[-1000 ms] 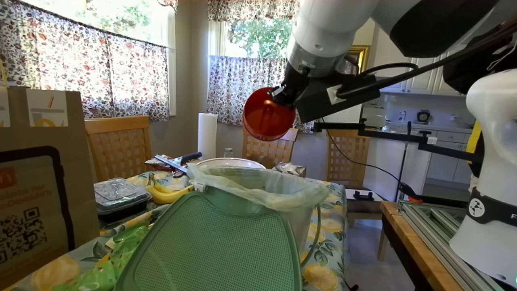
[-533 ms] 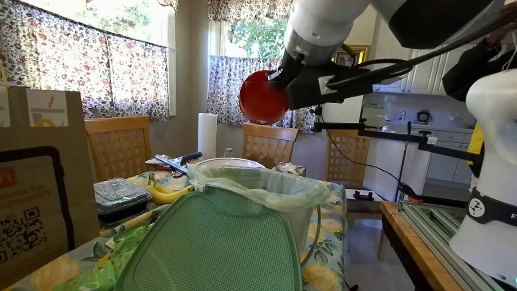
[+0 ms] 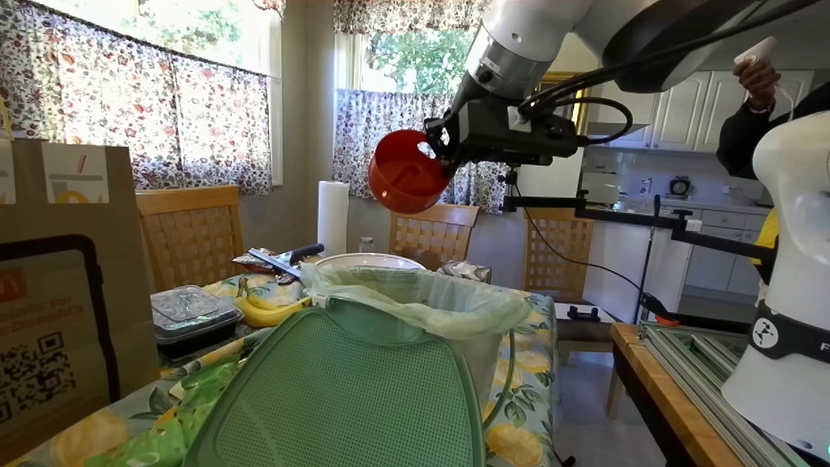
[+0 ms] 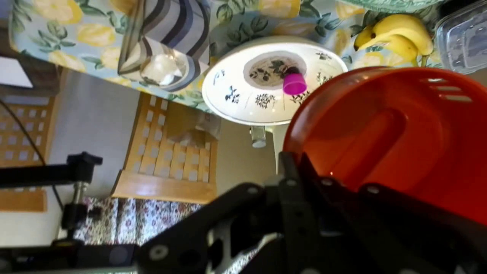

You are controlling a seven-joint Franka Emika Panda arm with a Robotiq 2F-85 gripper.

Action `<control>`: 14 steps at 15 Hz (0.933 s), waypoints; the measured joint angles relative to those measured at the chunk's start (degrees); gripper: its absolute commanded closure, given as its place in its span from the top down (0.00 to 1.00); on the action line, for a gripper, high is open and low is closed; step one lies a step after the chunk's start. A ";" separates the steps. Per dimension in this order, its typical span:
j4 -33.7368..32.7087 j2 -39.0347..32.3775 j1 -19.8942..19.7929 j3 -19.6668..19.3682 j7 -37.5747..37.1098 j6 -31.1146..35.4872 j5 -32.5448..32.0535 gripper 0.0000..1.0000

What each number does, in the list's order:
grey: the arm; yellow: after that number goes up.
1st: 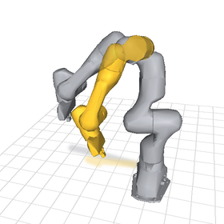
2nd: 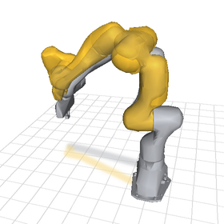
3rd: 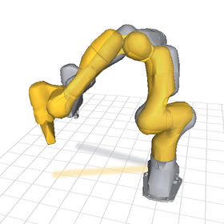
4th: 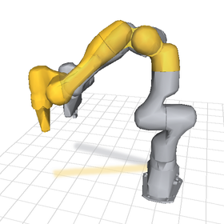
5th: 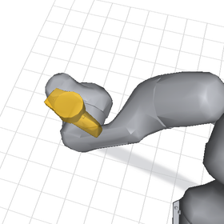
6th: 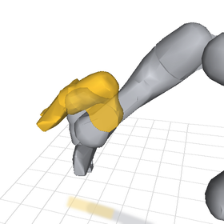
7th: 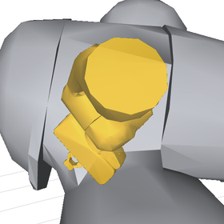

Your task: Move the bin forwards then tilt the red lid over the bin to put the box in the lid into the bin.

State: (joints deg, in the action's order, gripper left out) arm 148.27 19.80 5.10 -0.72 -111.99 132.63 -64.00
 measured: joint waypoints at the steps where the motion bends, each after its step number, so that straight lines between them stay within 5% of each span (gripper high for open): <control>1: 1.54 0.73 -1.32 -2.01 0.72 4.31 0.57 0.01; 7: 9.75 1.80 -7.32 -14.01 10.31 26.69 8.59 0.01; 14: 10.35 -3.47 1.47 -29.99 22.89 30.36 23.44 0.01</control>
State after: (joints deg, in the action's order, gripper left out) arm 158.62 16.33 6.57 -30.71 -89.10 162.99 -40.56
